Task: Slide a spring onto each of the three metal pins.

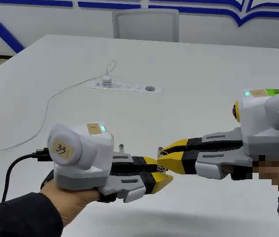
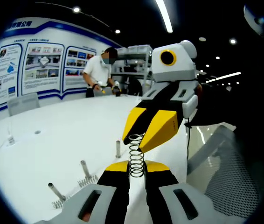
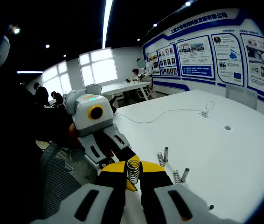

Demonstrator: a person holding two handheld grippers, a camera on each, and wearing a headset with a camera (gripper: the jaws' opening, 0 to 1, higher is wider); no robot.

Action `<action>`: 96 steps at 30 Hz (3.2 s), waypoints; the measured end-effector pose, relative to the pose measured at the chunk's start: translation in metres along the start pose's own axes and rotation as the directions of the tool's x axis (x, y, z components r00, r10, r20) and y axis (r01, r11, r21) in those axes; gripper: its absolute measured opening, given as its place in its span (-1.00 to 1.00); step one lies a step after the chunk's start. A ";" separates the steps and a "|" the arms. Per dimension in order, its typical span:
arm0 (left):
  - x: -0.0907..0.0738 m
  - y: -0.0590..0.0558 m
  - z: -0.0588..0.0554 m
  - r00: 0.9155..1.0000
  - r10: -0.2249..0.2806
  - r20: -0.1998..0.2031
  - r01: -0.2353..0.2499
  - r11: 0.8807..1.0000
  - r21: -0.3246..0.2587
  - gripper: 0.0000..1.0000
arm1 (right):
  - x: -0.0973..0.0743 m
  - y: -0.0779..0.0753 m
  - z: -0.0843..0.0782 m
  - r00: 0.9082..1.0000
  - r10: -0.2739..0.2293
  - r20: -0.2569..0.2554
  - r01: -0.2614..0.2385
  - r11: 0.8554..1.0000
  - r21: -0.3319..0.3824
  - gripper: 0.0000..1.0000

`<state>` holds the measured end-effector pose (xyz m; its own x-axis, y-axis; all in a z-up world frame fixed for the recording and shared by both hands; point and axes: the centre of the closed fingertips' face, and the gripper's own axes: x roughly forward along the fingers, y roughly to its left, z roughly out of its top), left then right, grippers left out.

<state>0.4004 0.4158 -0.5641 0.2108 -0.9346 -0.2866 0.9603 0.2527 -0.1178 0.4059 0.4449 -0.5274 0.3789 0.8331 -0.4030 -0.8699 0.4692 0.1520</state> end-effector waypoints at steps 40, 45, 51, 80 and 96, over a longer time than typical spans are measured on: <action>-0.077 0.038 -0.017 0.976 0.190 -0.111 -0.179 0.979 0.100 -0.15 | -0.067 -0.103 -0.008 0.937 -0.349 -0.003 0.349 0.937 0.022 -0.77; -0.094 0.047 -0.026 0.961 0.237 -0.141 -0.219 0.967 0.129 -0.11 | -0.067 -0.117 -0.025 0.918 -0.395 -0.044 0.395 0.918 0.011 -0.77; -0.107 0.058 -0.030 0.948 0.283 -0.145 -0.263 0.955 0.139 -0.09 | -0.064 -0.129 -0.044 0.904 -0.423 -0.067 0.425 0.905 0.023 -0.77; -0.091 0.050 -0.049 0.955 0.242 -0.170 -0.228 0.969 0.100 -0.08 | -0.054 -0.146 -0.086 0.879 -0.466 -0.102 0.473 0.878 0.068 -0.76; -0.090 0.049 -0.052 0.955 0.232 -0.183 -0.217 0.971 0.097 -0.08 | -0.042 -0.149 -0.116 0.874 -0.452 -0.179 0.469 0.881 0.069 -0.76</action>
<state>0.4185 0.5251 -0.5939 0.3908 -0.7884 -0.4751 0.9046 0.4243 0.0400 0.4832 0.3057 -0.6382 0.6673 0.4637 -0.5828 -0.5666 0.8239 0.0067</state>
